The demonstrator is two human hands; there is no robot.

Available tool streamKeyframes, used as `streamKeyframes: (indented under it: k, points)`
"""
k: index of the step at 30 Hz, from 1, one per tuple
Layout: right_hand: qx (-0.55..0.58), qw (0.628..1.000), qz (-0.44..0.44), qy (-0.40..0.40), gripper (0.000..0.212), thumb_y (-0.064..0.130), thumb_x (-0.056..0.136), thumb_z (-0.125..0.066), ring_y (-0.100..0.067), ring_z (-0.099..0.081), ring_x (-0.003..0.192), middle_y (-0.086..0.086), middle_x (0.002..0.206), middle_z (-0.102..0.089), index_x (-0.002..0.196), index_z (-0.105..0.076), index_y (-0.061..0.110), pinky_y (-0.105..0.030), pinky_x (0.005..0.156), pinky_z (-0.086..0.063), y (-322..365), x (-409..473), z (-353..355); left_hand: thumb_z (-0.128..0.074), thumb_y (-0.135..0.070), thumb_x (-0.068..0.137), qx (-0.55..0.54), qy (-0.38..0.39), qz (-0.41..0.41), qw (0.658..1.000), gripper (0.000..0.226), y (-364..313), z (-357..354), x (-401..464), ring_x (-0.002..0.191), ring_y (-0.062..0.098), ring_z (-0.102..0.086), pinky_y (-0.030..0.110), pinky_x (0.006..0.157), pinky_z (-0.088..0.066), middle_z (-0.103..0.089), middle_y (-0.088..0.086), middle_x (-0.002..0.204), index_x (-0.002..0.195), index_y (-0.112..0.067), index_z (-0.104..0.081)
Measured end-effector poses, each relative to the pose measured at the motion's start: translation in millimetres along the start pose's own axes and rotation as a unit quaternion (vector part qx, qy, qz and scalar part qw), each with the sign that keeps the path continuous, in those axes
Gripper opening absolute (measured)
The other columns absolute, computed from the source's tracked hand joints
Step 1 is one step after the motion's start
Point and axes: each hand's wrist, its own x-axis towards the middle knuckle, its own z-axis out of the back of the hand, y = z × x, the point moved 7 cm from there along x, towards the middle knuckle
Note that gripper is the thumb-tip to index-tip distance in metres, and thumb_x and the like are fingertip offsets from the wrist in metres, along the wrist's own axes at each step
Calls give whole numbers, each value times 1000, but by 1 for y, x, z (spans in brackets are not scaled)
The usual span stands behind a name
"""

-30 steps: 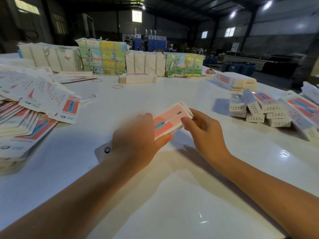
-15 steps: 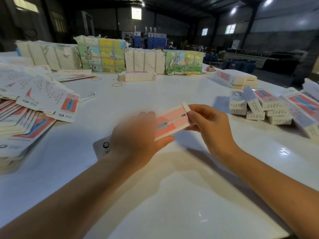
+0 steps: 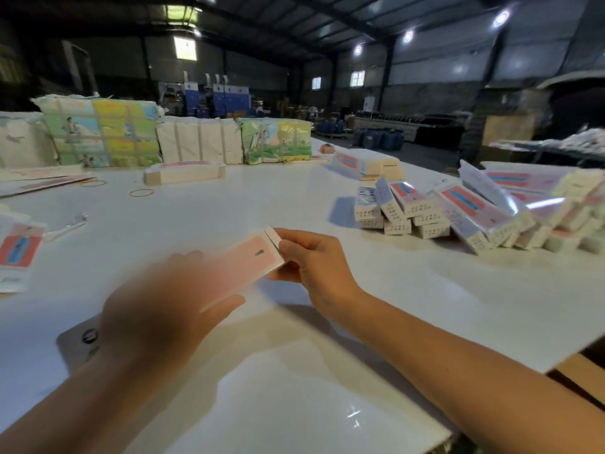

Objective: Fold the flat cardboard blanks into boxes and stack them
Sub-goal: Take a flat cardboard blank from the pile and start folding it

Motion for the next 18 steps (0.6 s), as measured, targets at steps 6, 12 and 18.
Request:
streamKeyframes:
  k: [6,12,18]
  points:
    - [-32,999,24,23,31,-5,93,-45,-17,-70,84,-12,101,-72,112,-68,3,-29,75,-59,5,-2,-4,-8,-77,82,13,21,12,1000,95,1,-1,-1,55,30,-60,33,47,-50,-63,14,77,99,0,-61]
    - [-104,990,69,71,22,6,95,-44,-16,-61,88,-11,96,-67,107,-62,6,-29,85,-51,8,-17,-22,-15,-69,86,48,51,27,997,86,-3,-1,3,49,30,-54,29,45,-45,-59,15,70,95,3,-62]
    - [-217,963,134,94,29,2,92,-46,2,-54,74,17,89,-57,117,-51,14,-9,67,-42,10,-24,-32,-37,-64,85,34,55,54,996,72,1,-1,1,47,29,-53,29,43,-47,-58,15,68,93,3,-61]
